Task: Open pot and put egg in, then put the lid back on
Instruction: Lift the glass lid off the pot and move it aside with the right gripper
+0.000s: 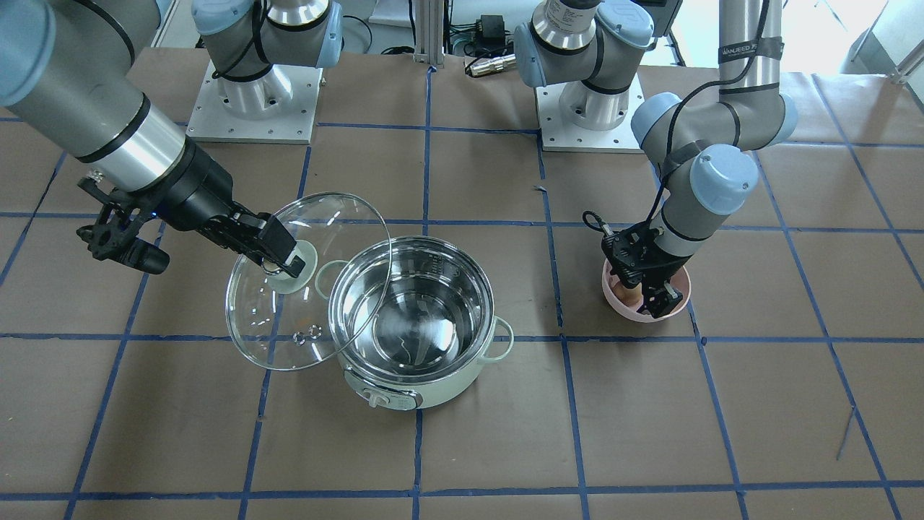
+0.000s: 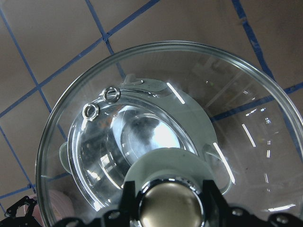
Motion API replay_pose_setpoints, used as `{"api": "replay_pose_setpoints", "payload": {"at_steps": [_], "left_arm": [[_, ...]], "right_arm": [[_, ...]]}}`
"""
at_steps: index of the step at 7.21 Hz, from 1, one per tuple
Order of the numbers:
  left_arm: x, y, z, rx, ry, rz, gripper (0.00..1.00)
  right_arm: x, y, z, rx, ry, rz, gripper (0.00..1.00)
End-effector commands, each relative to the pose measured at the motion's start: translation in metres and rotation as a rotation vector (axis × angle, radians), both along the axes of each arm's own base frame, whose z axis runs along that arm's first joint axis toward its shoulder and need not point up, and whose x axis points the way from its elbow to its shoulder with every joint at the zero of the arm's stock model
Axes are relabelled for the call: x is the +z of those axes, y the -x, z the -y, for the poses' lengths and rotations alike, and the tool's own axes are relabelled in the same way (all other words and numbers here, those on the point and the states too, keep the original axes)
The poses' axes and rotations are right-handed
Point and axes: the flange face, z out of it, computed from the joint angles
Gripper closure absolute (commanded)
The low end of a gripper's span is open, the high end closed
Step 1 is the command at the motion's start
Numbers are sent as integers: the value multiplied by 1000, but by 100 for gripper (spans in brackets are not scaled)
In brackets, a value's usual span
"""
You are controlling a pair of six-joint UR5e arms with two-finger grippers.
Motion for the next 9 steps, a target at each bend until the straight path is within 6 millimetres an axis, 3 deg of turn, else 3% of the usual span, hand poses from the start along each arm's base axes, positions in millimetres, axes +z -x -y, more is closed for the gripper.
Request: {"api": "replay_pose_setpoints", "payload": {"at_steps": [1,4,6,9], "left_arm": [[0,-1,0,13,-3,7,9],[0,-2,-1,22,-8,12,8],[0,-2,-1,34,-9,13,8],[-1,-2,-1,38,-10,13,8]], "right_arm": [[0,19,0,18,2,0,48],[-1,53,-4,66,-9,-1,48],[6,52,-5,70,3,1,48],[24,48,-21,72,2,-3,49]]}}
